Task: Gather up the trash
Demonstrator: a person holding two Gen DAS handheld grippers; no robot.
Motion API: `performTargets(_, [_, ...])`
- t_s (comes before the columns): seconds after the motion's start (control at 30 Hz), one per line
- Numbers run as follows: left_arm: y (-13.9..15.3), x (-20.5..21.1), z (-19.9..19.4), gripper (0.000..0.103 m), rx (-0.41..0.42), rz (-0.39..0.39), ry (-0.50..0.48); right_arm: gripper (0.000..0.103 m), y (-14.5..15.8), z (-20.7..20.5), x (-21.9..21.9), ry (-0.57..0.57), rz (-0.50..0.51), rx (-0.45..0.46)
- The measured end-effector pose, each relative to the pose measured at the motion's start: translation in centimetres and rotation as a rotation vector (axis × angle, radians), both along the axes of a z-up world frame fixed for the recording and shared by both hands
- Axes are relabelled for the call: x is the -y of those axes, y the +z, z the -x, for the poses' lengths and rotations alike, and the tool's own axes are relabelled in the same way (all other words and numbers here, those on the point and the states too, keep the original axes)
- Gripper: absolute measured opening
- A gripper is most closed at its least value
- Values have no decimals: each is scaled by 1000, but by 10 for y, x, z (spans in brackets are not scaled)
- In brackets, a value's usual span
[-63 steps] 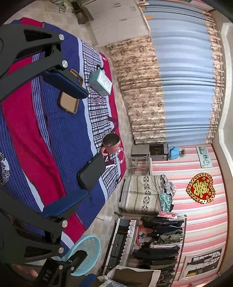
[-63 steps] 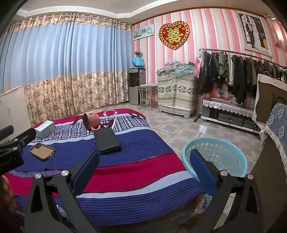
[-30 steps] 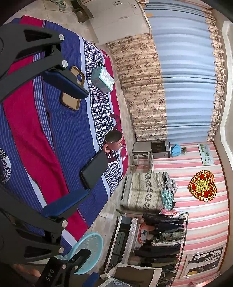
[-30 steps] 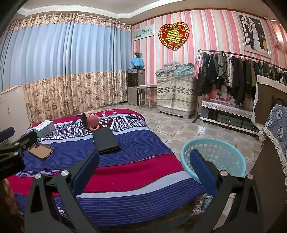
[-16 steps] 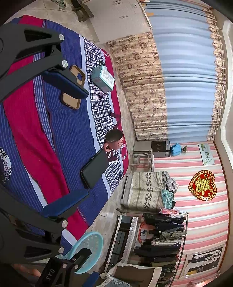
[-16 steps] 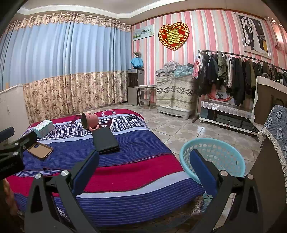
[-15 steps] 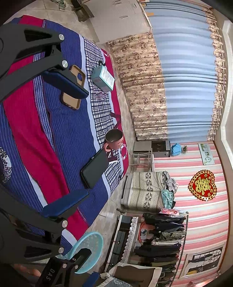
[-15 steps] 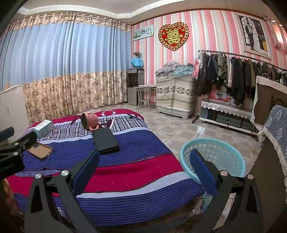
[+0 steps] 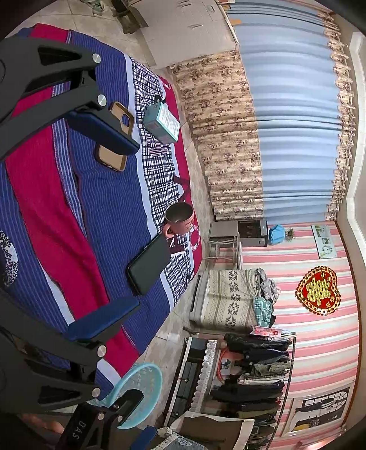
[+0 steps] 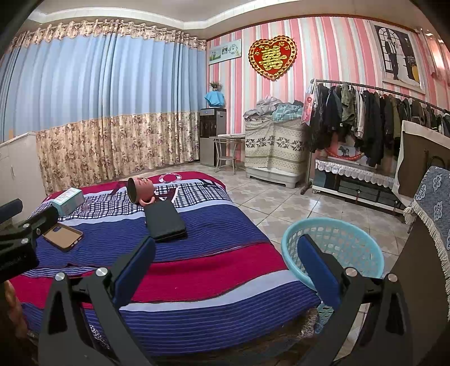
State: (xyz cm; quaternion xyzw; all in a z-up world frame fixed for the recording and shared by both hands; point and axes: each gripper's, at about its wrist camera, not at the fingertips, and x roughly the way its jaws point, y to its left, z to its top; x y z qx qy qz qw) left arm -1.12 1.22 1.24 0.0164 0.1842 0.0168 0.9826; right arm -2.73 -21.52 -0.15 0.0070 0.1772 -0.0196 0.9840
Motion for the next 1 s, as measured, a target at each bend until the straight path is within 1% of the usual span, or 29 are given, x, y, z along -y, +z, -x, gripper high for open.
performTargets(1.0, [0, -1, 0, 98, -2, 3, 1, 98, -2, -1, 0, 0, 2, 1])
